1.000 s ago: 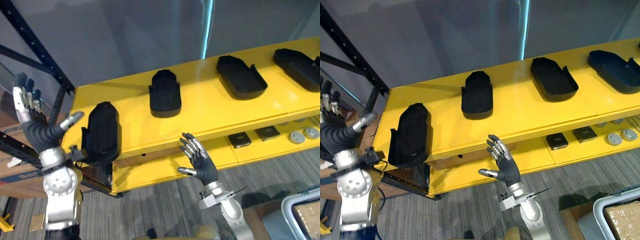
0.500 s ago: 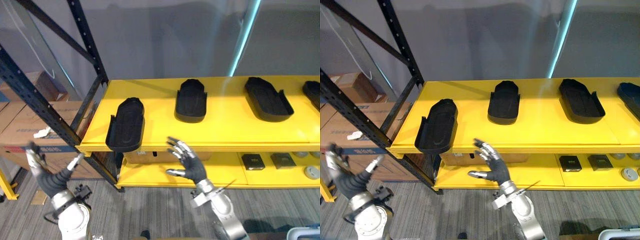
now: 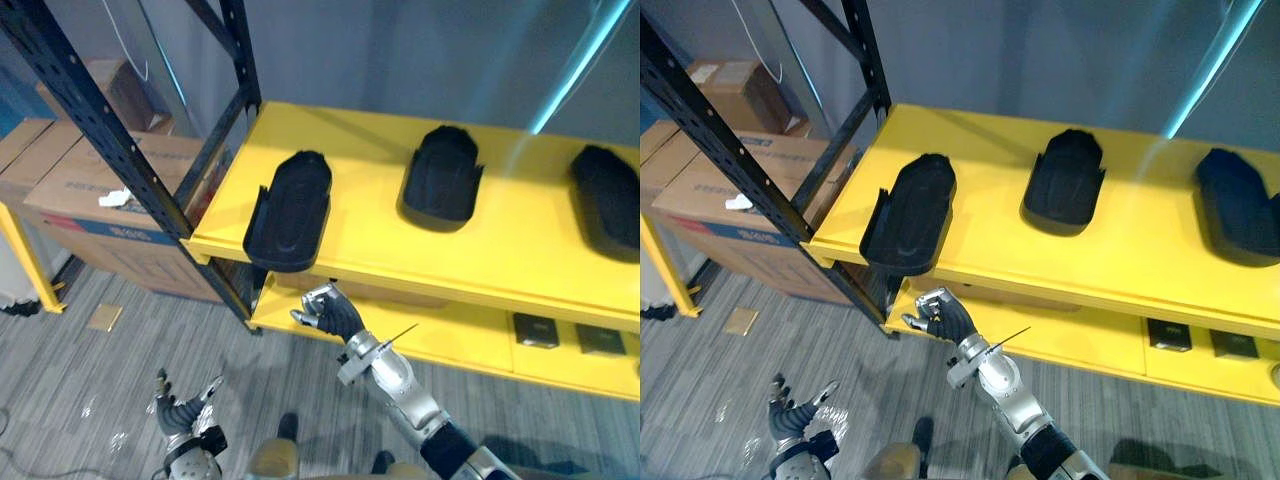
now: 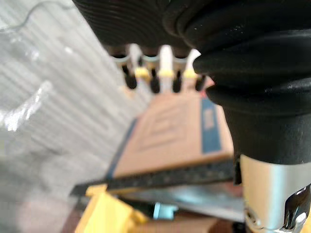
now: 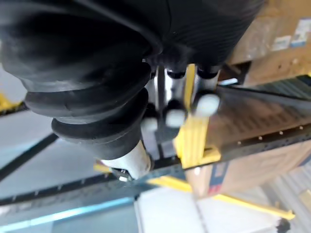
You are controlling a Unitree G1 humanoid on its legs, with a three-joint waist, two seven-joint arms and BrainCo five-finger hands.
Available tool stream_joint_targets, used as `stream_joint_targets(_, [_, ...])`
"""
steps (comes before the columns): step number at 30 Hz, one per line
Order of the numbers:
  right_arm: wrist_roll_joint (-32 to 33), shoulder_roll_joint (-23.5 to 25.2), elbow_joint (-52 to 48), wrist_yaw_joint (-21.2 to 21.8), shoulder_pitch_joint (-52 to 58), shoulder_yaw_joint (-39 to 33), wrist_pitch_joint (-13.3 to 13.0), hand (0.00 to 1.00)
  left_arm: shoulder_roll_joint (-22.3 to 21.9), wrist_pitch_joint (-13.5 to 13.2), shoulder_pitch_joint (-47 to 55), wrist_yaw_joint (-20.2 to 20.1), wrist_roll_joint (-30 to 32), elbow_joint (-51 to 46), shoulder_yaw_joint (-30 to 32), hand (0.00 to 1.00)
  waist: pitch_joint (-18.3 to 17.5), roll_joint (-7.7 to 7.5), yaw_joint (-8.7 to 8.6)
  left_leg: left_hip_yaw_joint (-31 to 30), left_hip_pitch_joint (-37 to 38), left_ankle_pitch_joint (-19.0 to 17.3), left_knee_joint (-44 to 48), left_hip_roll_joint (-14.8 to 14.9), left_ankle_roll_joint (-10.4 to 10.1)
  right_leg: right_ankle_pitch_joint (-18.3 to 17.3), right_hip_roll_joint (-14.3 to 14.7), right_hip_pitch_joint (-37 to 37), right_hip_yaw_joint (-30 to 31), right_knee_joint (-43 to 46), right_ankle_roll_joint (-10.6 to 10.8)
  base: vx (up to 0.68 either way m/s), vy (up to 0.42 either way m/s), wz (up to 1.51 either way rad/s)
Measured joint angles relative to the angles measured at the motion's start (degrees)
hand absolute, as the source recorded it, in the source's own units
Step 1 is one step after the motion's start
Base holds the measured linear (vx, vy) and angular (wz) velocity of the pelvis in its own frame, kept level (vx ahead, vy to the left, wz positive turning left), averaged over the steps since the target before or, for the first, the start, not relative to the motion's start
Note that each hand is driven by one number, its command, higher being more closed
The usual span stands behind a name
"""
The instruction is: Walk over and take plastic housings, then place them on the shelf
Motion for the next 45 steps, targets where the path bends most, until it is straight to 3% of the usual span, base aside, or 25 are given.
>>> stream_joint_targets(4, [-2.09, 2.37, 2.33, -4.77, -5.44, -4.13, 0.01, 1.0, 0.02, 0.03, -0.31, -4.1, -2.6, 0.01, -4.88, 0.0, 2.68, 0.1, 0.26, -0.24, -1.64, 0.42, 0.77, 0.08, -0.01, -0.11, -0.22, -2.09, 0.01, 2.01, -0.18, -0.03, -0.002, 0.03])
stream_joint_targets(9, [-2.18, 3.39, 2.58, -7.01, -10.08, -5.78, 0.02, 1.0, 0.02, 0.14, -0.49, -6.9, -3.03, 0.02, -9.14, 0.0, 5.54, 1.13, 0.48, -0.26, -1.93, 0.4, 1.93, -0.17, 0.0, -0.74, -0.77, -2.52, 0.04, 3.62, -0.3, 0.0, 0.0, 0.0])
stream_joint_targets(14, [-2.22, 4.78, 2.55, -7.01, -10.97, -5.05, 0.3, 1.0, 0.07, 0.17, -0.56, -6.57, -3.23, 1.82, -10.41, 0.0, 6.69, 1.97, 0.73, -0.3, -2.1, 0.37, 2.08, -0.11, -0.02, -1.74, -0.96, -3.27, 0.05, 5.16, -0.29, 0.0, 0.0, 0.0])
stream_joint_targets(20, [-2.51, 6.62, 1.71, -7.37, -12.97, -2.06, 2.43, 1.0, 0.34, 0.25, -1.58, -5.81, -5.47, 3.48, -10.45, 0.0, 6.77, 2.11, 1.36, -0.35, -2.45, 0.36, 2.33, 0.0, -0.07, -2.41, -1.05, -3.86, 0.02, 6.27, -0.47, 0.0, -0.003, 0.01])
stream_joint_targets(23, [-4.51, 8.34, 0.65, -9.09, -14.25, 0.08, 3.63, 1.0, 1.04, 0.85, -1.63, -5.39, -6.63, 4.13, -10.51, 0.0, 6.84, 2.25, 1.46, -0.63, -2.5, 0.14, 2.93, 0.0, -0.36, -3.21, -1.14, -3.92, -0.07, 7.32, -0.47, 0.0, -0.022, 0.04])
stream_joint_targets(27, [-7.21, 9.49, 0.64, -13.41, -17.17, 0.6, 7.23, 1.0, 1.13, 1.75, -1.63, -5.39, -7.16, 4.14, -10.52, 0.0, 7.25, 3.01, 1.56, -0.76, -2.65, -0.03, 3.29, 0.12, -0.45, -4.5, -1.33, -4.72, -0.1, 9.41, -0.7, -0.01, -0.011, 0.02])
stream_joint_targets(34, [-6.86, 9.43, 0.57, -14.48, -17.1, -1.79, 7.45, 1.0, 1.11, 2.21, -1.53, -5.06, -6.95, 4.44, -11.99, 0.0, 7.25, 3.0, 1.45, -0.53, -2.54, -0.07, 3.34, 0.39, -0.52, -5.04, -1.24, -4.9, 0.01, 10.06, -0.94, 0.0, -0.001, -0.01])
stream_joint_targets(40, [-3.19, 9.43, -5.82, -7.85, -15.64, -0.89, 7.4, 1.0, 1.11, 1.85, -1.56, -4.36, -7.0, 5.98, -12.06, 0.0, 7.71, 2.38, 1.33, 0.79, -2.56, -0.43, 3.55, 0.73, -0.73, -5.01, -1.04, -5.68, 1.37, 10.12, -0.94, 0.01, -0.004, -0.11])
stream_joint_targets(45, [-2.0, 9.49, -6.06, 2.49, -14.8, 6.85, 7.56, 1.0, 1.07, 1.84, -1.58, -4.34, -7.02, 6.26, -11.45, 0.0, 7.89, 2.22, 1.44, 1.33, -2.61, -1.36, 4.33, 0.69, -0.64, -4.97, -1.16, -5.67, 1.57, 10.1, -0.88, 0.02, -0.001, -0.04])
